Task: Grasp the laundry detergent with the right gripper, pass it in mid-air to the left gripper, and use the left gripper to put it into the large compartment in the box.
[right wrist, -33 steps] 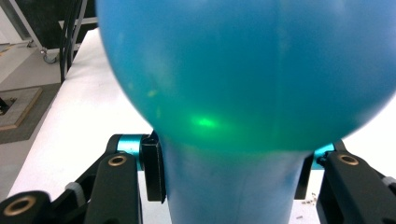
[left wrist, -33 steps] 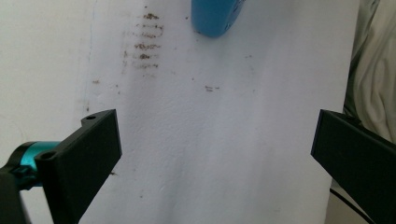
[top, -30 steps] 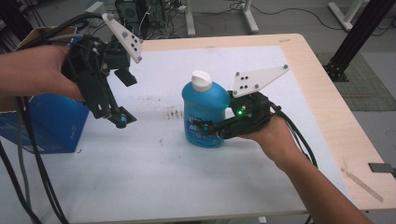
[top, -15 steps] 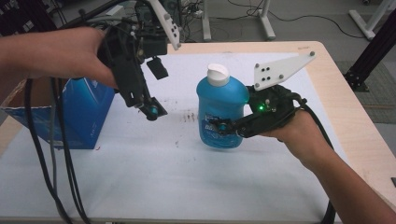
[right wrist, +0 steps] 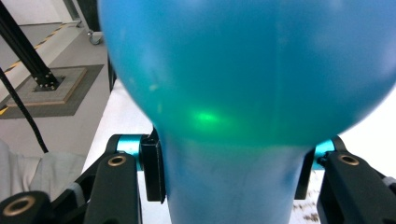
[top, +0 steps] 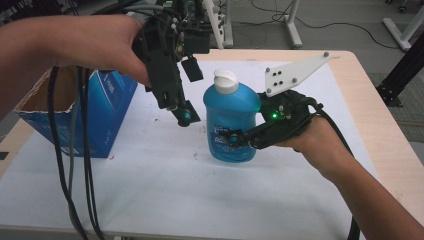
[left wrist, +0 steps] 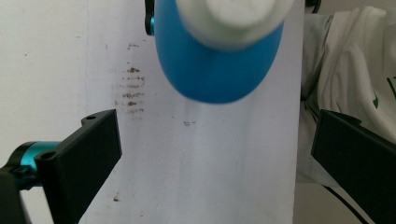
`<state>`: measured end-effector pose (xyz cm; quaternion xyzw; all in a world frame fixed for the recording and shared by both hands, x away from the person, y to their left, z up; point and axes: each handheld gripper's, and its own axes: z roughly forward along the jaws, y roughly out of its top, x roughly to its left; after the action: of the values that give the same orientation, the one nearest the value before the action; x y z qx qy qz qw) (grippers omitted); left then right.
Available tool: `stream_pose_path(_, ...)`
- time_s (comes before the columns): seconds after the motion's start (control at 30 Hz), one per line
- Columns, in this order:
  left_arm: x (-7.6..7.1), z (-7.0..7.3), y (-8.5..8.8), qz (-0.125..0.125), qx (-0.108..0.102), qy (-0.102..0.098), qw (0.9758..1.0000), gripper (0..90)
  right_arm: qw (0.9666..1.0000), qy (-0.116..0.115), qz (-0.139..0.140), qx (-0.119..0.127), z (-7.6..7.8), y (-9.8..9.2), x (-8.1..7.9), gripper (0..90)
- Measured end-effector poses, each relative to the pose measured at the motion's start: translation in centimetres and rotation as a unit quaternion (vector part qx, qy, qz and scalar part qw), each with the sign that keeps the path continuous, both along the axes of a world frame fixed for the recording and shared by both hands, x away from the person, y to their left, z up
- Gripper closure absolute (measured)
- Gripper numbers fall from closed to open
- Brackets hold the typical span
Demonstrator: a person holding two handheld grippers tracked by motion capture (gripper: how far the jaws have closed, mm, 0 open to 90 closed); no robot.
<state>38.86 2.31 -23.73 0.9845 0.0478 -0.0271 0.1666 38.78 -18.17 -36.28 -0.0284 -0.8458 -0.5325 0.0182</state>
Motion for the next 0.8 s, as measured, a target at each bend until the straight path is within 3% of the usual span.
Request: stream_pose_path(0.8, 0.0, 0.0, -1.4, -0.019, 0.018, 0.003, 0.9997, 3.5, 0.9992, 0.005, 0.037, -0.014, 0.9, 3.6, 0.0, 45.5)
